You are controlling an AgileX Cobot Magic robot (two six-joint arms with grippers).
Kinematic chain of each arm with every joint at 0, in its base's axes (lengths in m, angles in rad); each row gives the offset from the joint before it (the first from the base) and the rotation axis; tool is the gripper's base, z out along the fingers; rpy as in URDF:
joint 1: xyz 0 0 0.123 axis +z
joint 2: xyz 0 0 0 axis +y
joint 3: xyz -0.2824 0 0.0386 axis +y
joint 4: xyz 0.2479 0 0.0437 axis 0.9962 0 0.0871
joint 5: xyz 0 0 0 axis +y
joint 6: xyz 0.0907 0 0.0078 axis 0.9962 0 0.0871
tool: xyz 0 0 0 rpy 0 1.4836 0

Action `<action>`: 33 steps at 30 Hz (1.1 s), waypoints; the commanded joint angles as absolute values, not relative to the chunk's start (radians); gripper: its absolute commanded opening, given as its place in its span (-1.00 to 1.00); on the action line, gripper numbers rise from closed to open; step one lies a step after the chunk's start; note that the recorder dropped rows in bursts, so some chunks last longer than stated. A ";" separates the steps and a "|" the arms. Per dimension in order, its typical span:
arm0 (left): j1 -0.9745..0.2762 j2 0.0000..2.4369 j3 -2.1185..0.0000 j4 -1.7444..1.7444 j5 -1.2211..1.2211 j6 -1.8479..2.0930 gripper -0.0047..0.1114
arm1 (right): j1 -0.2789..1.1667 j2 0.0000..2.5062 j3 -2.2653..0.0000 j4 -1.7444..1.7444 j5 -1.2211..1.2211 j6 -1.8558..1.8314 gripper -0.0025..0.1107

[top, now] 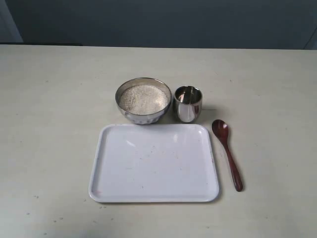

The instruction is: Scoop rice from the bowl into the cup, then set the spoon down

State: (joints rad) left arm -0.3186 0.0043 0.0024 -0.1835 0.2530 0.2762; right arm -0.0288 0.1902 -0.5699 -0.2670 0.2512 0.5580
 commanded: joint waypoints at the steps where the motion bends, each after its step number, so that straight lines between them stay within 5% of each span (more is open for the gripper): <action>1: -0.324 0.000 0.000 -0.182 0.239 0.272 -0.91 | -0.035 0.433 -0.794 -0.170 0.669 0.169 -0.97; 10: -0.324 0.000 0.000 -0.182 0.239 0.272 -0.91 | 0.051 0.947 -0.944 0.257 1.026 -0.190 -0.97; 19: -0.324 0.000 0.000 -0.182 0.239 0.272 -0.91 | 0.442 1.624 -0.942 0.283 0.977 -0.178 -0.97; 33: -0.324 0.000 0.000 -0.182 0.239 0.272 -0.91 | 0.529 1.777 -0.942 0.181 0.858 -0.178 -0.97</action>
State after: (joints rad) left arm -0.3186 0.0043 0.0024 -0.1835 0.2530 0.2744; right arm 0.5274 1.7751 -0.9405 0.1949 0.8640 -0.1743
